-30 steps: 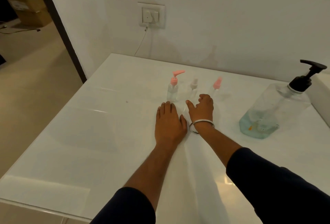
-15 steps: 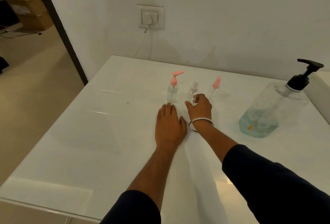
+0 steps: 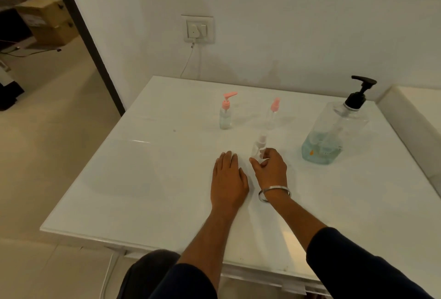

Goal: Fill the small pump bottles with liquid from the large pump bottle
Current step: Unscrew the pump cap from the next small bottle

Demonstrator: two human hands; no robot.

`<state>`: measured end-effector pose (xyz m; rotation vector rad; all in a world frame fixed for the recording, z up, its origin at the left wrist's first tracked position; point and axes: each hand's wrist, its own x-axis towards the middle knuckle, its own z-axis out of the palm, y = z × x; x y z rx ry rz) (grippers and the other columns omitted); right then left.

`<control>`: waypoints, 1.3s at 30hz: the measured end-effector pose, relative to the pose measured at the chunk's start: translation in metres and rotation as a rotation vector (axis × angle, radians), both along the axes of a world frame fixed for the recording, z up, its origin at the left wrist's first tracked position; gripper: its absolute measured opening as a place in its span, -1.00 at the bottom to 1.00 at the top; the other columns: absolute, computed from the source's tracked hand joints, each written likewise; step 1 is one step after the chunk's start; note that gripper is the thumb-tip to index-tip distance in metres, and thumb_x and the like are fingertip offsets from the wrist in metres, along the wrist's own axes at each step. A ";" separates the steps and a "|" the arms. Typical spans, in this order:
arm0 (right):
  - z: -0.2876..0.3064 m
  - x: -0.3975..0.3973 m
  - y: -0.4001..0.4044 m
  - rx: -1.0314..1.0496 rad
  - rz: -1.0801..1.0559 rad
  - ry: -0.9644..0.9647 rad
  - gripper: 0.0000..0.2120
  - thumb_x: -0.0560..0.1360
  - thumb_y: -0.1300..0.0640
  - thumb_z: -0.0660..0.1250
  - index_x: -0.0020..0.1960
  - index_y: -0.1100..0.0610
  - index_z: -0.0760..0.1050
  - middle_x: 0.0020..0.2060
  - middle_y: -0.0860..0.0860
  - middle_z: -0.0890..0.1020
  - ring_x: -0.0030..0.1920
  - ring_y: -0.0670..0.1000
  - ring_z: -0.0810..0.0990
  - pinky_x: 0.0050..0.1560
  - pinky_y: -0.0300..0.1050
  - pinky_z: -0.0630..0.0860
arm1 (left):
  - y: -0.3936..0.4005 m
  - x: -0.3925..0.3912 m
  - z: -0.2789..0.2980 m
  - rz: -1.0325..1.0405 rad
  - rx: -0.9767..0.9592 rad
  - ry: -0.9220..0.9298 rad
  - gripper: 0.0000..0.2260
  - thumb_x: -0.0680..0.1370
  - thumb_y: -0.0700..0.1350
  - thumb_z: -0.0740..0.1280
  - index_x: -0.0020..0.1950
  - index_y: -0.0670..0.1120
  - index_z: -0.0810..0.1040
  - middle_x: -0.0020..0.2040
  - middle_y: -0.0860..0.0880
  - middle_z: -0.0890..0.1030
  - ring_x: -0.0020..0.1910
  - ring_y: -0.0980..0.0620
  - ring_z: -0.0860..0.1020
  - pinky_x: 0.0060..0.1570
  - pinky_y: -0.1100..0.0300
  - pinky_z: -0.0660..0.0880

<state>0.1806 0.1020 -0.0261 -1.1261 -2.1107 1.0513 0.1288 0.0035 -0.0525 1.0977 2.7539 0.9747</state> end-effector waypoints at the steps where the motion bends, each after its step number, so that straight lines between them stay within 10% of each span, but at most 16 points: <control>1: 0.000 0.007 -0.004 -0.010 -0.001 0.000 -0.69 0.40 0.11 0.43 0.07 0.17 0.44 -0.05 0.09 0.57 -0.11 0.02 0.52 -0.11 -0.26 0.38 | -0.004 0.007 0.002 0.002 0.005 -0.016 -0.57 0.60 -0.10 0.08 0.47 -0.17 0.23 0.48 -0.13 0.25 0.49 -0.06 0.16 0.48 0.13 0.00; 17: 0.012 0.054 -0.010 -0.024 0.087 -0.007 -0.51 0.37 -0.01 0.44 0.21 0.11 0.37 0.07 0.00 0.48 -0.02 0.00 0.51 -0.06 -0.22 0.47 | -0.009 0.037 0.007 -0.072 0.209 -0.336 -0.52 0.49 0.04 0.32 0.37 -0.07 0.36 0.36 -0.04 0.42 0.33 0.00 0.38 0.37 0.06 0.31; 26: 0.041 0.046 -0.001 0.092 0.172 0.082 -0.80 0.42 0.04 0.40 -0.02 0.05 0.46 -0.10 -0.02 0.52 -0.21 -0.13 0.48 -0.24 -0.40 0.39 | 0.010 0.042 0.017 -0.065 0.389 -0.452 -0.65 0.52 -0.07 0.36 0.28 0.00 0.41 0.19 0.14 0.45 0.15 0.21 0.42 0.06 0.58 0.27; 33: 0.041 0.045 0.003 0.094 0.184 0.122 -0.81 0.41 0.06 0.42 -0.18 0.08 0.41 -0.24 -0.02 0.49 -0.25 -0.10 0.48 -0.24 -0.42 0.41 | 0.013 0.039 0.018 -0.050 0.381 -0.427 -0.69 0.55 -0.10 0.31 0.28 -0.12 0.46 0.22 -0.06 0.54 0.18 0.04 0.50 0.13 0.37 0.31; 39: 0.049 0.050 0.020 0.061 0.425 0.031 -0.83 0.48 0.06 0.34 0.05 0.06 0.51 -0.01 -0.06 0.53 -0.06 -0.09 0.47 -0.15 -0.37 0.34 | 0.013 0.036 0.017 -0.084 0.352 -0.428 -0.67 0.56 -0.07 0.30 0.31 -0.09 0.44 0.25 -0.05 0.54 0.22 0.00 0.50 0.19 0.26 0.35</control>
